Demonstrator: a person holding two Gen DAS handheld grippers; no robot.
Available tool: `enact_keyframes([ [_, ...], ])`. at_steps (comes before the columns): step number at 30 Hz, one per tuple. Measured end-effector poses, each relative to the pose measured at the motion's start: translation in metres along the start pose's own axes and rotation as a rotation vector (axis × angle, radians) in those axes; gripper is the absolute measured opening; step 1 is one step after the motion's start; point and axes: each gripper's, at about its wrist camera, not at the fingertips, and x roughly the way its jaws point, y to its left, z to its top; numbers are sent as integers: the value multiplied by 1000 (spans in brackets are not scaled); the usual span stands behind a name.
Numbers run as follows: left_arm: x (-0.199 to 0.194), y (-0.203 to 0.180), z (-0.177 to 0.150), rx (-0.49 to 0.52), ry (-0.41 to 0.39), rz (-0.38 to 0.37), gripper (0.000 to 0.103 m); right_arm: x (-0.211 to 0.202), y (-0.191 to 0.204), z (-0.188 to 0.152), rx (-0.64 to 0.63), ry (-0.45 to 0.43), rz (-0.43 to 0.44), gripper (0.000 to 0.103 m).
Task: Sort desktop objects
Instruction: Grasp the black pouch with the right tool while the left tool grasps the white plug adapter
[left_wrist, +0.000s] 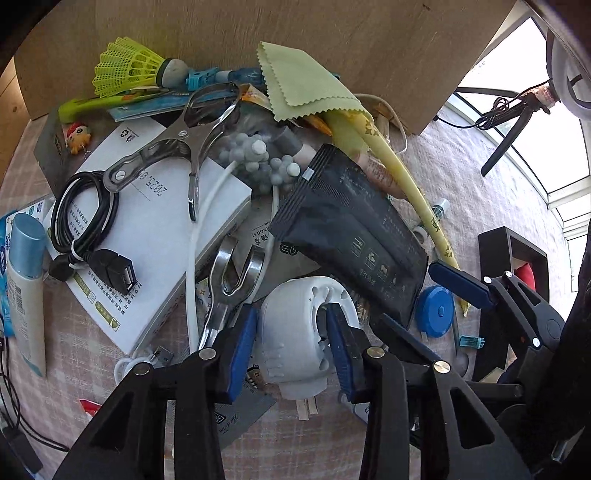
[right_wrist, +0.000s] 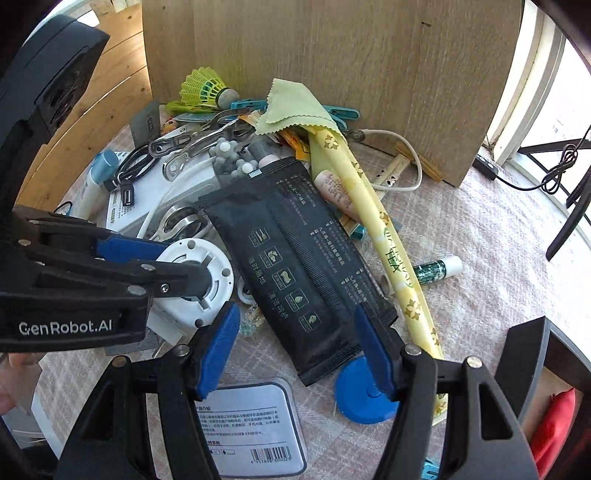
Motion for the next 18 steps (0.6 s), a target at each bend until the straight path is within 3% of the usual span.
enact_keyframes([
  [3,3,-2,1,-7,7,-9,39,2,-3,3,-16,-7,-25,63],
  [7,4,-8,-2,37,12,-10,41,17,2,7,-116,58,-24,64],
  [9,4,-6,-3,32,13,-19,41,22,1,10,-161,77,-28,71],
  [14,5,-7,-2,35,26,-28,41,29,-13,26,-233,120,52,79],
  [18,5,-6,-2,48,36,-31,41,38,-34,40,-193,160,143,79],
])
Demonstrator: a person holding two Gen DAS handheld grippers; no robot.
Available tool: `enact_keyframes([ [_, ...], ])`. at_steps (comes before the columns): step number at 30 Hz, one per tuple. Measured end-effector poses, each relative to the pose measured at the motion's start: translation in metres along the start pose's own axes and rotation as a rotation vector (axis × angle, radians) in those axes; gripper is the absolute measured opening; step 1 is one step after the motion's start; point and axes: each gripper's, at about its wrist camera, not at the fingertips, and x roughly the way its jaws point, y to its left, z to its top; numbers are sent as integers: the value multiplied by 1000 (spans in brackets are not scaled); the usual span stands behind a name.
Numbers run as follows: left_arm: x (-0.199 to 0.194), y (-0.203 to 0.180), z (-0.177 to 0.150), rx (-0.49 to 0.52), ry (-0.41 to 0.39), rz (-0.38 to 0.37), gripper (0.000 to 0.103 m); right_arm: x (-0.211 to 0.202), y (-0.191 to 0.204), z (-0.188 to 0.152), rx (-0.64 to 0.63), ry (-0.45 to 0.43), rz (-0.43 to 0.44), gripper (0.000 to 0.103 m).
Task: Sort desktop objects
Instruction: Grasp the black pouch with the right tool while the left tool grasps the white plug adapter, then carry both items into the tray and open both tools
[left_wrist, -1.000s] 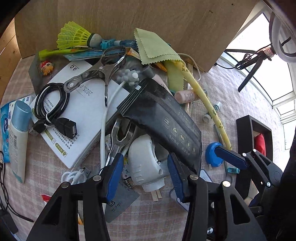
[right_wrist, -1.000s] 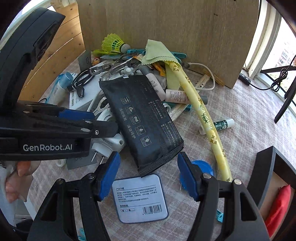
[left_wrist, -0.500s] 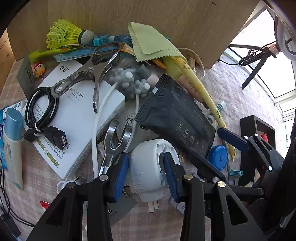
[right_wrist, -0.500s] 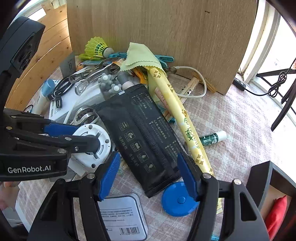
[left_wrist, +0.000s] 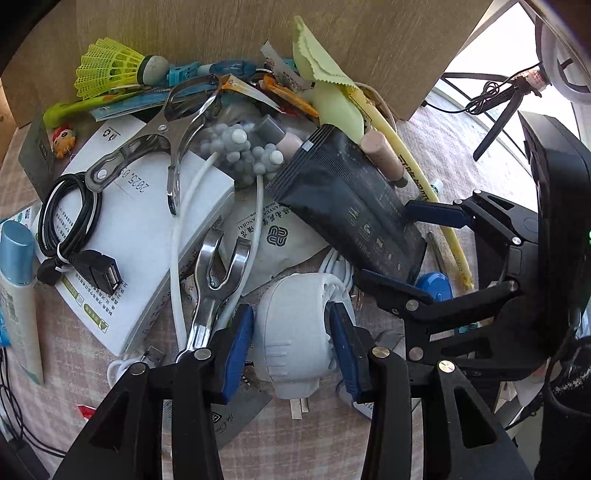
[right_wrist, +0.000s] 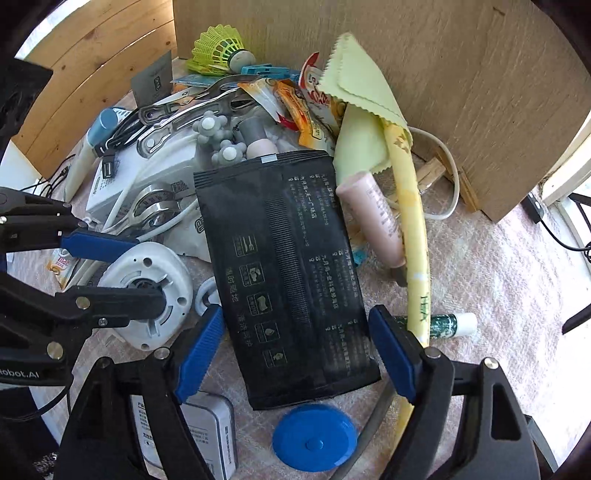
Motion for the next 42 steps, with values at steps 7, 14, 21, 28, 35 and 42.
enact_keyframes([
  [7,2,5,3,-30,22,-34,41,3,-12,8,25,14,54,79],
  [14,0,4,1,-18,18,-18,40,-4,-11,5,46,7,74,68],
  [21,-3,10,-5,-35,17,-35,40,-21,-23,-3,113,-45,89,65],
  [28,-7,15,-8,-53,21,-43,40,-44,-41,-10,184,-98,94,65],
  [35,-28,16,-12,-62,-11,-61,40,-67,-48,-33,261,-147,105,65],
  [42,-56,11,-16,-46,-59,-72,40,-82,-29,-42,299,-168,63,65],
])
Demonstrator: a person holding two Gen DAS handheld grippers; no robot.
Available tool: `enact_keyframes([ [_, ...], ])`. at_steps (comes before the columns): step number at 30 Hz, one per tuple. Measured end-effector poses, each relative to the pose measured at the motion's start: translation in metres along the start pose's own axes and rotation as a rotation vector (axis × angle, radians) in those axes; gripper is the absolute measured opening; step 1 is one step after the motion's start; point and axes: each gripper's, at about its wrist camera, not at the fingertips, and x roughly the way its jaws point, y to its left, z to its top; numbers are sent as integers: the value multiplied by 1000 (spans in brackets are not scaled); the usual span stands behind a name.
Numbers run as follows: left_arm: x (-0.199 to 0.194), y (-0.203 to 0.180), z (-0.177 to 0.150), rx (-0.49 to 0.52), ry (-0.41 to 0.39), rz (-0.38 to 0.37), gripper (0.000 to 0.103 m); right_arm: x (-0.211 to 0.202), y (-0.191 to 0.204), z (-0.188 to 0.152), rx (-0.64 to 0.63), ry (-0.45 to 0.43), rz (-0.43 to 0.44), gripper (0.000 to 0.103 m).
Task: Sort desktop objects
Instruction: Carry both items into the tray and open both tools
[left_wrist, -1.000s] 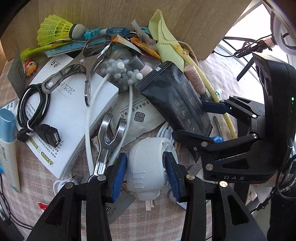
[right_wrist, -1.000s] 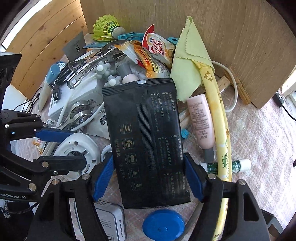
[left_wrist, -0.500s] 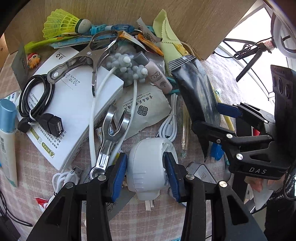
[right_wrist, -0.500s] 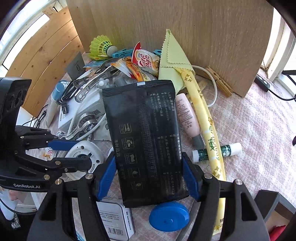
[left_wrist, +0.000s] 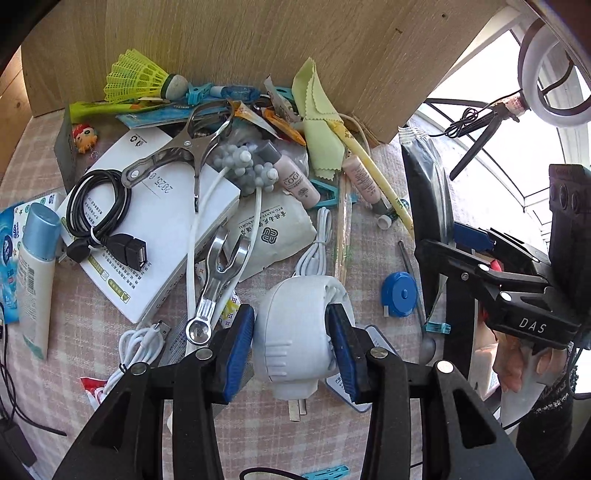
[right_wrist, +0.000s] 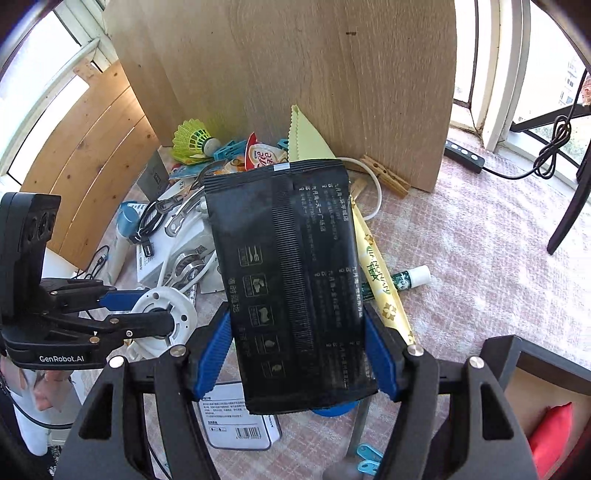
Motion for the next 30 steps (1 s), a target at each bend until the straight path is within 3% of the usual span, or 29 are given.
enact_keyframes([
  [8,-16,-34,-15,71,-21,-53,40,-21,-15,-18,37,-5,-76,65],
  [14,7,-109,-19,164,-1,-108,40,-64,-47,-58,101,-14,-154,65],
  [22,22,-196,-72,304,65,-210,40,-120,-110,-119,246,-35,-274,66],
  [30,43,-273,-123,452,144,-265,40,-160,-173,-177,403,-37,-387,66],
])
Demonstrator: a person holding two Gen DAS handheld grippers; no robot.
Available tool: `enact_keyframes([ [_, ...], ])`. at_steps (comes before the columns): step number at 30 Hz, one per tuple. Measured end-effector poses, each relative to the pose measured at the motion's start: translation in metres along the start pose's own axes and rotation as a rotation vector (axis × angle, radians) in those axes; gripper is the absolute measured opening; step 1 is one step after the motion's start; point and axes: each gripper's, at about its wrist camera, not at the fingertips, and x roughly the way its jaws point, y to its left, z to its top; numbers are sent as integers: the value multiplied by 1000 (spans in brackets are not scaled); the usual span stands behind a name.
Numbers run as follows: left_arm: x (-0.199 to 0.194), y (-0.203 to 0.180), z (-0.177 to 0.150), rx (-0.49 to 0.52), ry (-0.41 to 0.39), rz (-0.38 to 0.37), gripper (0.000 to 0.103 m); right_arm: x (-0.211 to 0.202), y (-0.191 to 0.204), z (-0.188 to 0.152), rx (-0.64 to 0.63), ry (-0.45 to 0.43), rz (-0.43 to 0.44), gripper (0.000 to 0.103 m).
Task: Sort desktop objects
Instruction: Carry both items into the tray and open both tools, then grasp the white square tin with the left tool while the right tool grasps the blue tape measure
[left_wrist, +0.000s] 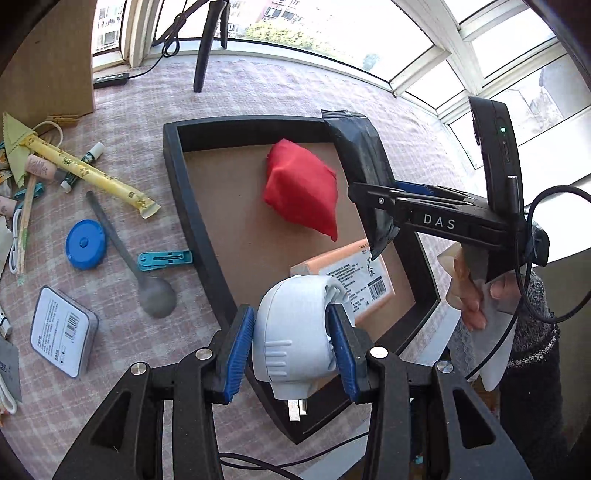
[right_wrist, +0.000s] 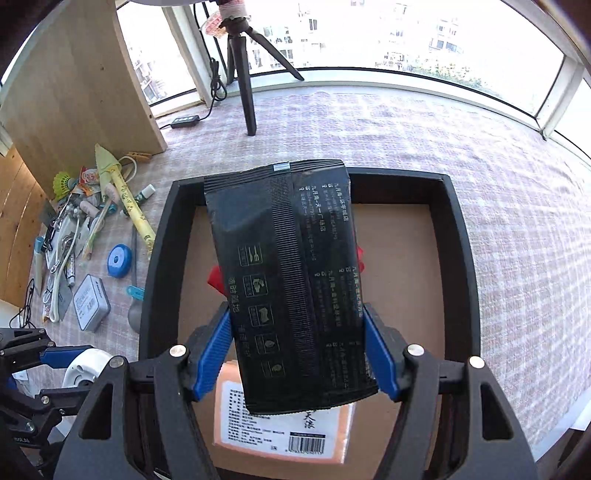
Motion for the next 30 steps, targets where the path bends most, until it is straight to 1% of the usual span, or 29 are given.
enact_keyframes([
  [4,14,-24,-2,52,27,-3,40,-5,-34,-10,68,2,-28,66],
  [6,18,-34,-3,88,33,11,40,-8,-45,-16,82,-2,-47,67],
  [8,20,-40,-4,99,34,37,52,-9,-52,-19,78,3,-69,69],
  [9,20,-40,-4,104,25,44,60,-8,-55,-19,84,9,-83,70],
  [11,18,-41,-4,121,5,59,61,-9,-61,-20,107,10,-97,71],
  [14,14,-36,-6,125,3,65,61,-10,-62,-19,124,-1,-78,71],
  [18,8,-22,-10,99,-7,77,61,-13,-48,-15,94,-16,-54,71],
  [22,0,-8,-10,69,-22,93,61,-14,-23,-11,46,-22,-36,71],
  [26,-13,11,-13,51,-49,136,61,-17,9,-6,-24,-40,-16,71],
  [30,-23,45,-20,-1,-66,179,61,-20,41,1,-87,-57,22,71],
])
